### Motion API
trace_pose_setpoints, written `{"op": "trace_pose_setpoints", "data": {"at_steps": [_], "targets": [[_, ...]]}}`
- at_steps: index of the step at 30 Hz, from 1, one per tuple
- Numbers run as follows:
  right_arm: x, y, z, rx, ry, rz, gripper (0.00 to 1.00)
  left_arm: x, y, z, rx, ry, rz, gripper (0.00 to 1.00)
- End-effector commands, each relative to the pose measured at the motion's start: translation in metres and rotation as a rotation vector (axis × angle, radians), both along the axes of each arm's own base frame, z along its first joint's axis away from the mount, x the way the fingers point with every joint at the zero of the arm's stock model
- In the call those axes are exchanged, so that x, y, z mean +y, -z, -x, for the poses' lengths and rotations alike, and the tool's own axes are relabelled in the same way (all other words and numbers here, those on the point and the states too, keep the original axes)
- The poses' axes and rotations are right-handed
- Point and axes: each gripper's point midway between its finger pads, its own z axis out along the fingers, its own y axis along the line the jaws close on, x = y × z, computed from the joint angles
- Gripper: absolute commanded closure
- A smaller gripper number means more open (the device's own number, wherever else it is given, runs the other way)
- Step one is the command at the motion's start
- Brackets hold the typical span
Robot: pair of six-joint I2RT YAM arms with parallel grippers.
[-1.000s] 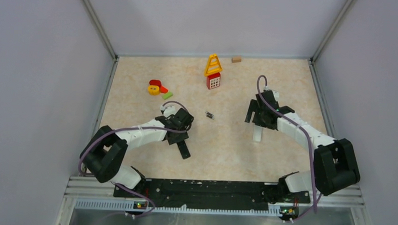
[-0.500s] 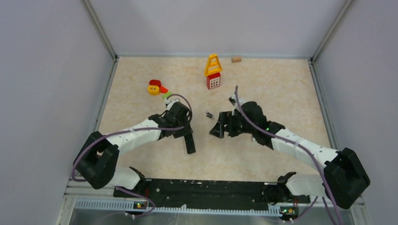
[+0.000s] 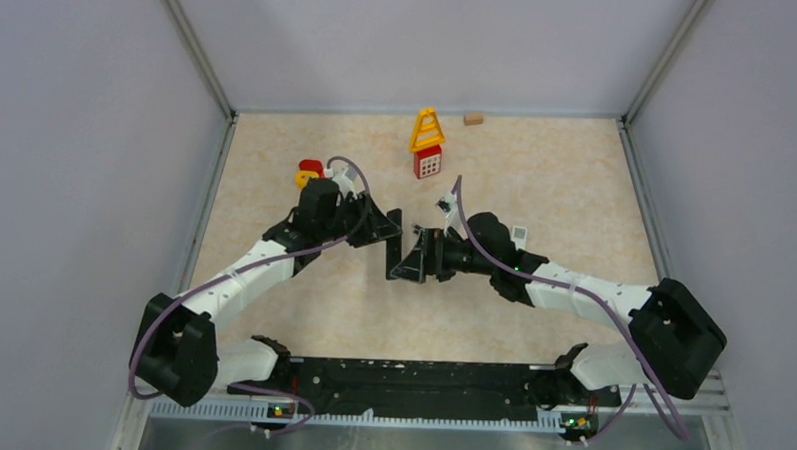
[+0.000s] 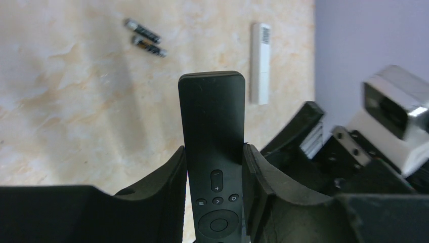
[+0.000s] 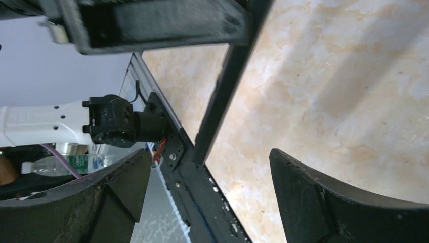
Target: Load the batteries into the remote control
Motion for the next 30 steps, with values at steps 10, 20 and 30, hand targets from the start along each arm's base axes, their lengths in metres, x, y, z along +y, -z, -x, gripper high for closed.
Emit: {"op": "trace_pose_setpoints", "data": {"at_steps": [10,20,30], "targets": [[0.018,-0.102,0.01,-0.031,-0.034,-0.36,0.01,-0.018,-0.102,0.037,-0.252,0.397,0.405,0.69],[0.014,-0.128,0.015,-0.058,-0.036,-0.507,0.04,-0.017,-0.146,0.064,-0.345,0.518,0.563,0.69],[0.021,-0.146,0.03,-0.129,-0.176,-0.592,0.46,-0.015,-0.164,0.058,-0.394,0.46,0.61,0.65]]}}
